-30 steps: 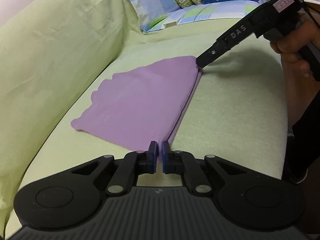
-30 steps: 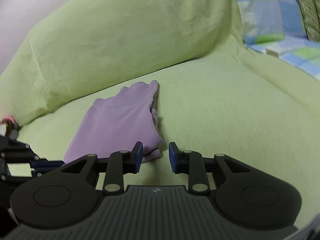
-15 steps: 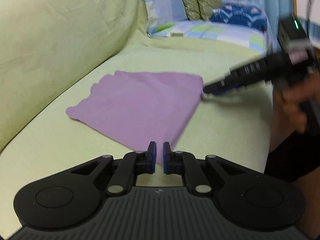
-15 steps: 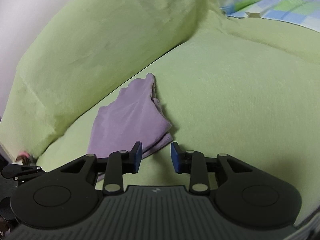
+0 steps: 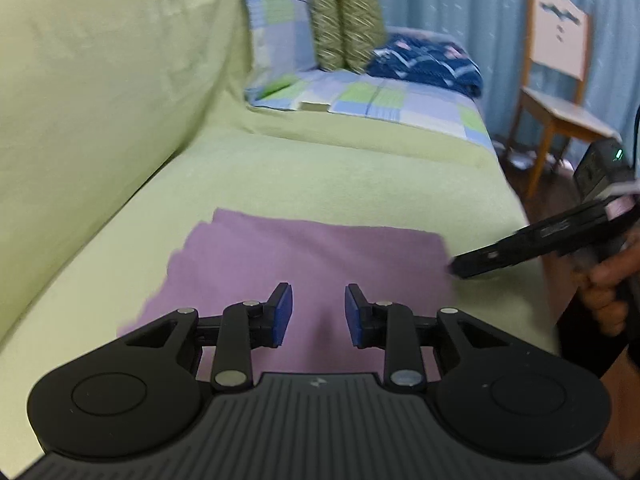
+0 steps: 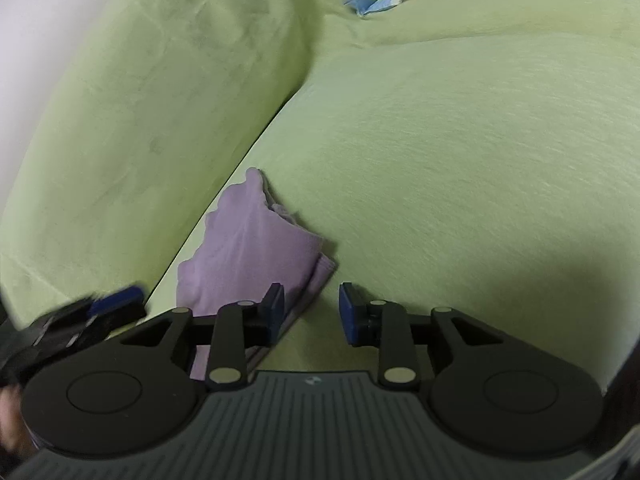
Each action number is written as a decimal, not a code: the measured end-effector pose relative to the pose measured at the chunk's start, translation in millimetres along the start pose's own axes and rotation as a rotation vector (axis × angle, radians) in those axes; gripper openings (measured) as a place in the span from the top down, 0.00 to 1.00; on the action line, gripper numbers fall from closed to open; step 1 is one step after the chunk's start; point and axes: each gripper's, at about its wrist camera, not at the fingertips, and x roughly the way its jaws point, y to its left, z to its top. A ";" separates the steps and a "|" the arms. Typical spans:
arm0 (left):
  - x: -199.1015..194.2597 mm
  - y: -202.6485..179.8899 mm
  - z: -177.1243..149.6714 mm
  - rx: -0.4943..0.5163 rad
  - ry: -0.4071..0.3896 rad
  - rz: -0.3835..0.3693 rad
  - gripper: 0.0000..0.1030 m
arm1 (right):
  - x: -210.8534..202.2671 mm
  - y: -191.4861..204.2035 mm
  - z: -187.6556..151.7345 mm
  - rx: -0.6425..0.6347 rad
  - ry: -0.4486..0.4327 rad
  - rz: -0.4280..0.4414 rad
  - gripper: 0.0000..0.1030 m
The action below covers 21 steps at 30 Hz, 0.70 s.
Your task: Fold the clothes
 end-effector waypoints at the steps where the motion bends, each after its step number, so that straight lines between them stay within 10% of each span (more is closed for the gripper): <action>1: 4.9 8.1 2.0 -0.003 0.006 -0.011 0.67 | 2.7 -0.7 2.3 0.015 0.006 -0.001 0.75; 13: 42.8 105.0 46.6 -0.125 0.203 -0.159 0.67 | 9.6 -21.1 8.6 0.234 0.021 0.016 0.79; 21: 88.8 146.1 77.2 -0.018 0.316 -0.284 0.66 | 17.0 -21.5 8.2 0.294 0.022 0.025 0.81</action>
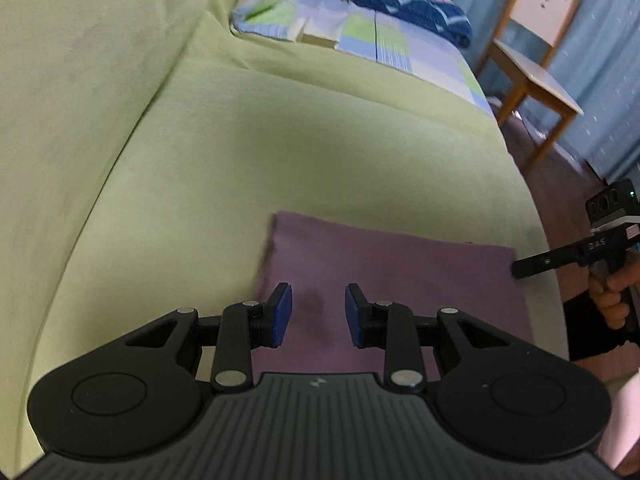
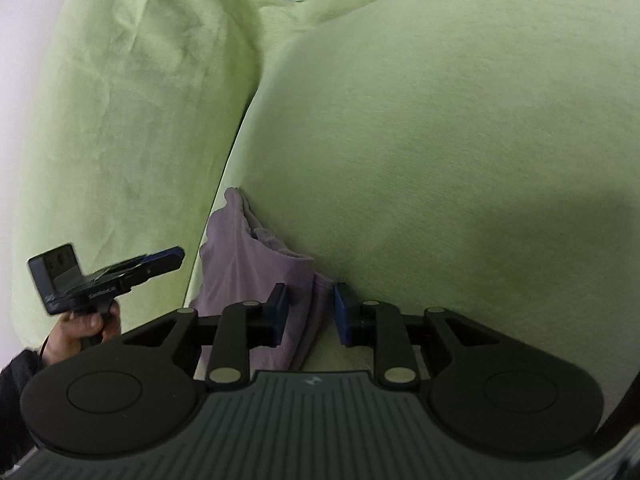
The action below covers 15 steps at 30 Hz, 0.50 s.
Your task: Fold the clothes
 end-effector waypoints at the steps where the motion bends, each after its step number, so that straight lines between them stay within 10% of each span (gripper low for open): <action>1: 4.1 6.7 6.1 0.012 0.016 -0.012 0.64 | 0.2 -0.4 -0.2 0.005 0.001 0.001 0.80; 15: 78.0 50.8 69.0 0.130 0.270 -0.202 0.52 | 5.8 21.7 5.6 -0.036 0.050 -0.135 0.94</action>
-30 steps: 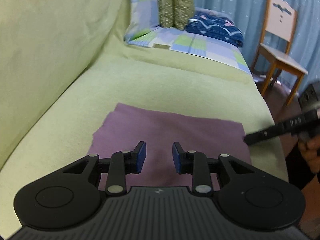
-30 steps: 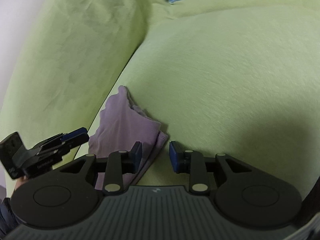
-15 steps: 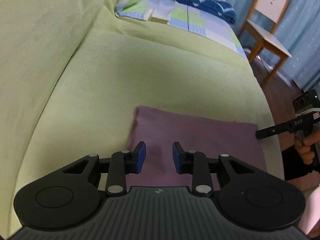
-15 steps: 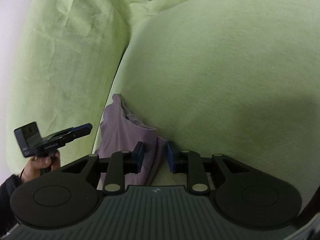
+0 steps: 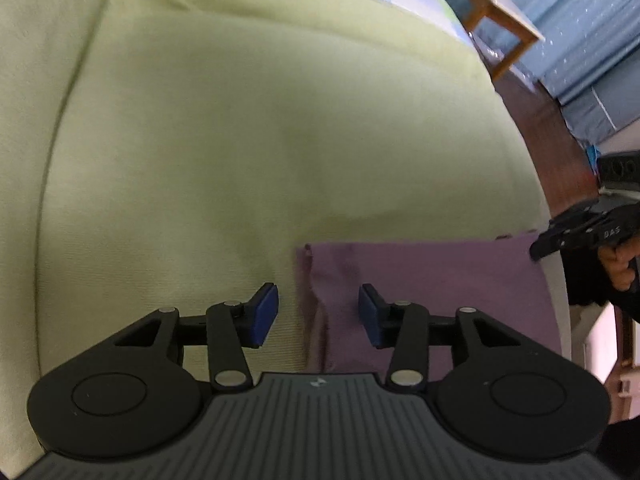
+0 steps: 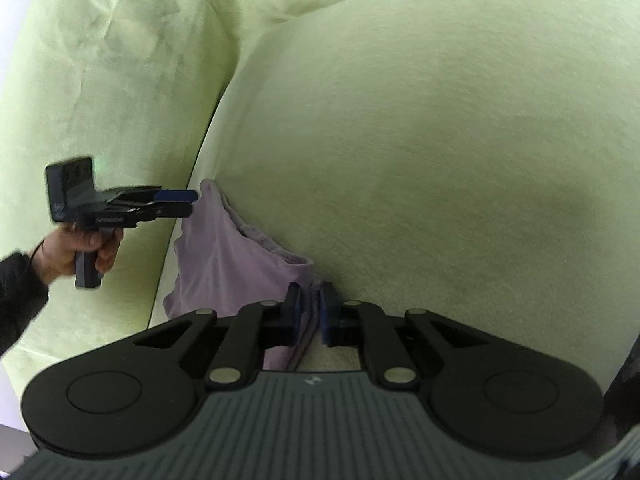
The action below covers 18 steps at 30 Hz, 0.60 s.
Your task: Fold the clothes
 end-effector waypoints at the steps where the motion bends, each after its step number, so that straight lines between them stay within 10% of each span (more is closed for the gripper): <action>1: 0.3 1.3 0.5 0.001 0.004 -0.008 0.52 | 0.6 1.0 1.8 -0.013 0.011 -0.002 0.94; 6: 2.4 9.3 3.6 -0.032 0.037 -0.070 0.54 | 1.4 1.6 5.9 -0.024 0.028 0.028 0.94; 10: 7.7 17.0 8.7 -0.061 0.045 -0.099 0.85 | 4.7 3.1 11.6 -0.025 0.035 0.037 0.94; 18: 8.5 7.2 3.3 -0.032 0.003 -0.085 0.96 | 6.4 -1.2 15.7 -0.011 0.040 0.062 0.94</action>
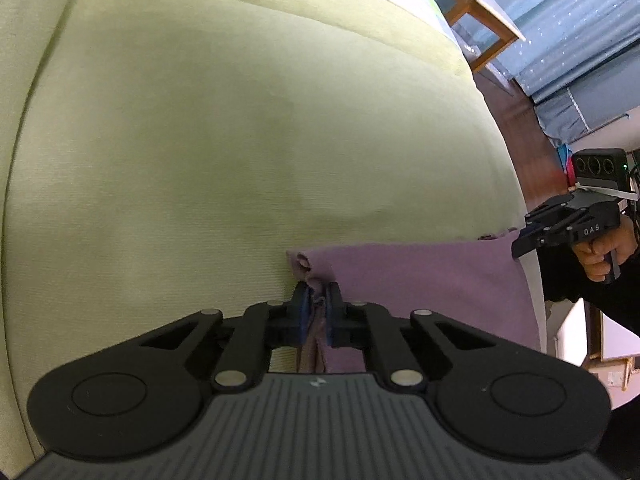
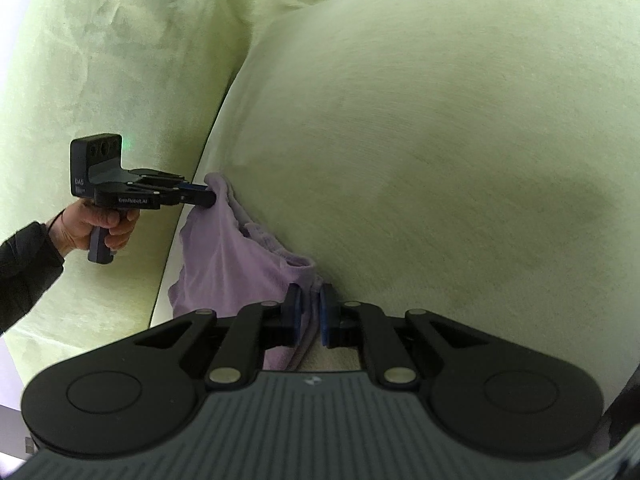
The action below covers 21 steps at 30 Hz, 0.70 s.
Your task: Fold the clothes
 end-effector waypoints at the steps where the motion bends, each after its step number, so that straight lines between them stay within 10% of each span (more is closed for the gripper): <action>1: -1.3 -0.3 -2.5 -0.003 -0.013 0.006 0.96 | 1.0 1.6 0.9 -0.003 0.001 -0.003 0.94; 21: -111.6 -126.9 -168.0 -0.257 -0.509 0.336 0.98 | -34.8 127.0 14.4 -0.588 0.016 -0.019 0.95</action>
